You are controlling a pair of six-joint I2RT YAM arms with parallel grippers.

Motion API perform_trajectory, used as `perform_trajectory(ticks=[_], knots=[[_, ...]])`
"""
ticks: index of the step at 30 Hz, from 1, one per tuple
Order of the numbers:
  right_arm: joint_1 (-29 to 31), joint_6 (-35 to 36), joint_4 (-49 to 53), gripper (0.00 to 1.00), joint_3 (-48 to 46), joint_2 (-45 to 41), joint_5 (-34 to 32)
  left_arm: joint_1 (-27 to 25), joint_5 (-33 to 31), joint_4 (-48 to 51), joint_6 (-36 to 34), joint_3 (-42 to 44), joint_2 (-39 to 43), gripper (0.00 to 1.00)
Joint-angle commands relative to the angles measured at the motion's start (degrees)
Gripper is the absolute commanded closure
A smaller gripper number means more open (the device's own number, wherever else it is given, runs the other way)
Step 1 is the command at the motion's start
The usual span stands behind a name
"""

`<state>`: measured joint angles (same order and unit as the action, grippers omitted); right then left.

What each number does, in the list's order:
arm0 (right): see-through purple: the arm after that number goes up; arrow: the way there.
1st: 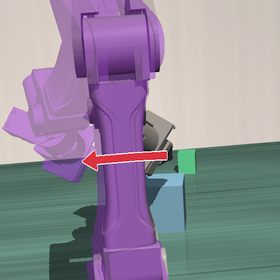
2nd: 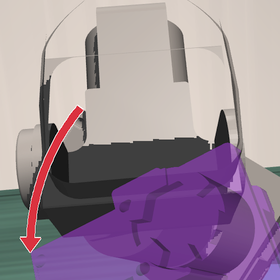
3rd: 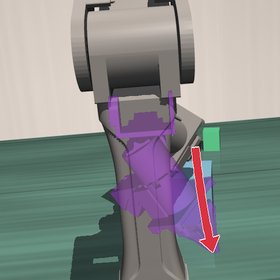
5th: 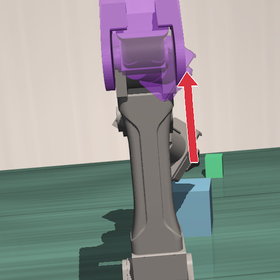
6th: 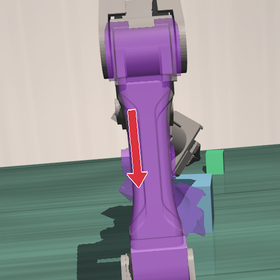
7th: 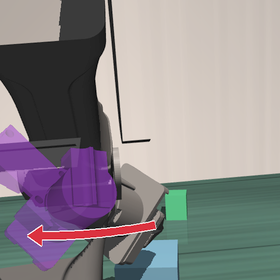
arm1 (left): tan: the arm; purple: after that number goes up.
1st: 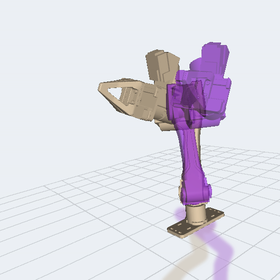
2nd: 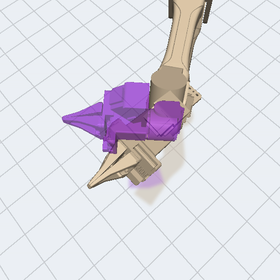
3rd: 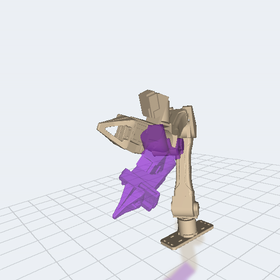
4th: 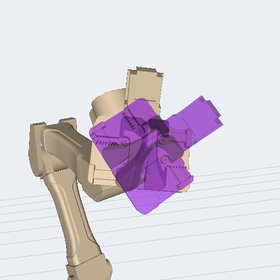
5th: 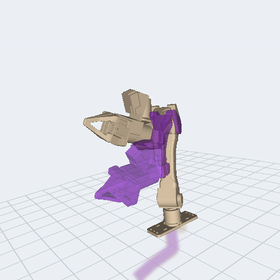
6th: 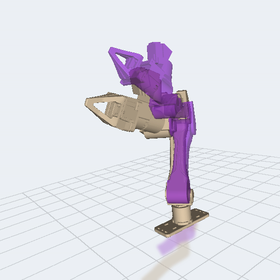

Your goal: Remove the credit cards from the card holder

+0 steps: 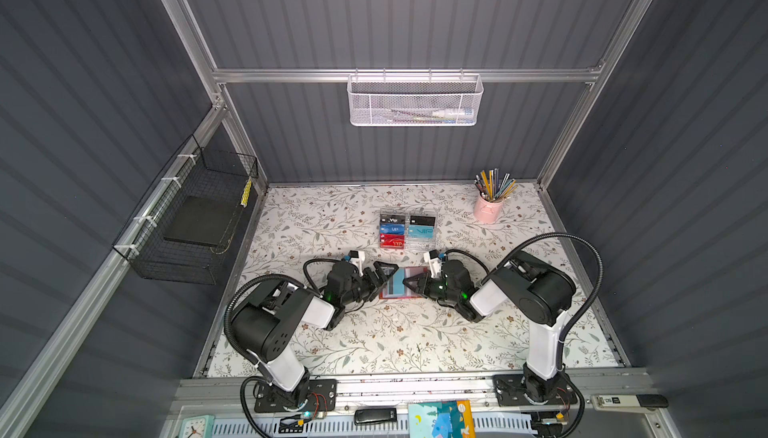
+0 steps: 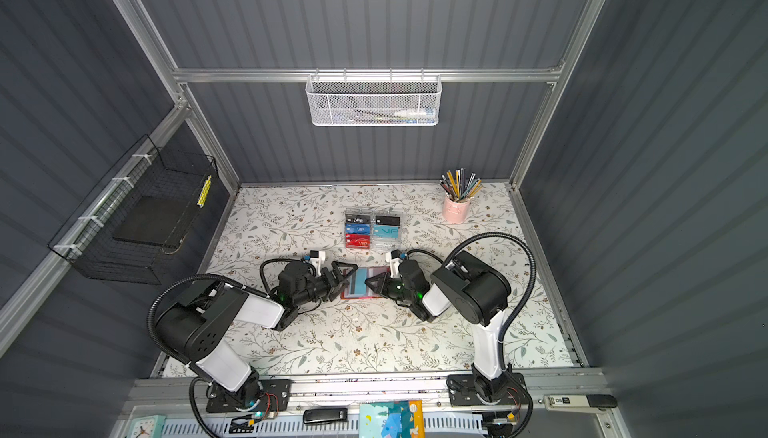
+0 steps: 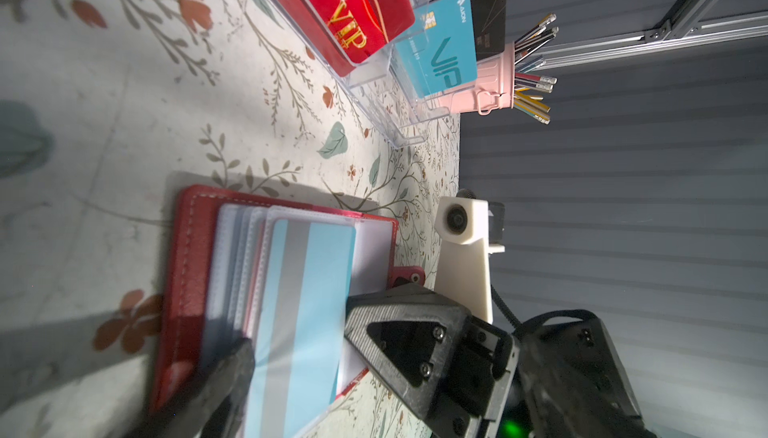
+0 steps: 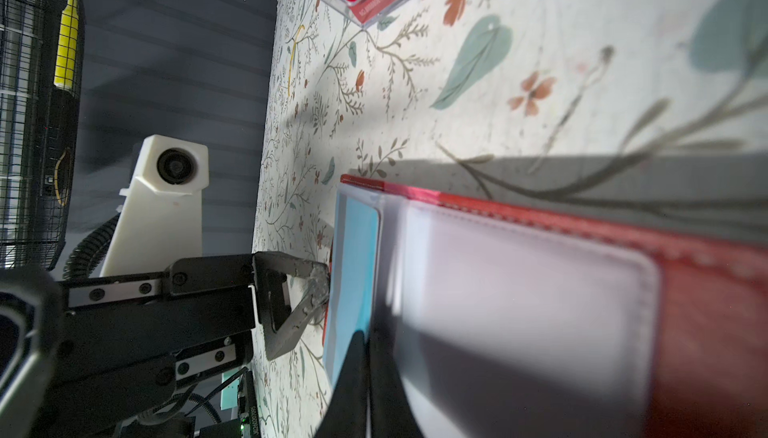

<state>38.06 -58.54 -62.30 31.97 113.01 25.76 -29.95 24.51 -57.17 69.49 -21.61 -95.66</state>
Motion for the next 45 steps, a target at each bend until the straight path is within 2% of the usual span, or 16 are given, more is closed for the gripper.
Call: perform_trajectory(ticks=[1, 7, 27, 41, 42, 45], knots=[[0.9, 0.5, -1.5, 0.95, -0.3, 1.5, 2.9, -0.7, 0.4, 9.1, 0.7, 2.3, -2.6, 0.00], [0.8, 1.0, -0.9, 1.00, -0.7, 1.2, 2.8, -0.7, 0.3, 8.9, 0.6, 2.7, -2.7, 0.00], [-0.7, 3.2, 0.5, 1.00, -3.3, 0.3, 3.5, -0.7, 0.3, 9.0, 0.7, 3.5, -2.0, 0.00], [-1.4, 4.9, 2.6, 1.00, -4.4, -1.9, 3.5, -0.6, 0.5, 18.3, -3.6, 0.9, 3.2, 0.00], [-1.4, 5.0, 2.9, 0.99, -4.3, -2.2, 3.6, -0.6, 0.5, 19.0, -3.9, 0.6, 3.8, 0.00], [-1.4, 5.4, 4.4, 0.88, -4.1, -3.5, 3.6, -0.6, 0.6, 21.3, -4.3, 0.2, 6.2, 0.00]])
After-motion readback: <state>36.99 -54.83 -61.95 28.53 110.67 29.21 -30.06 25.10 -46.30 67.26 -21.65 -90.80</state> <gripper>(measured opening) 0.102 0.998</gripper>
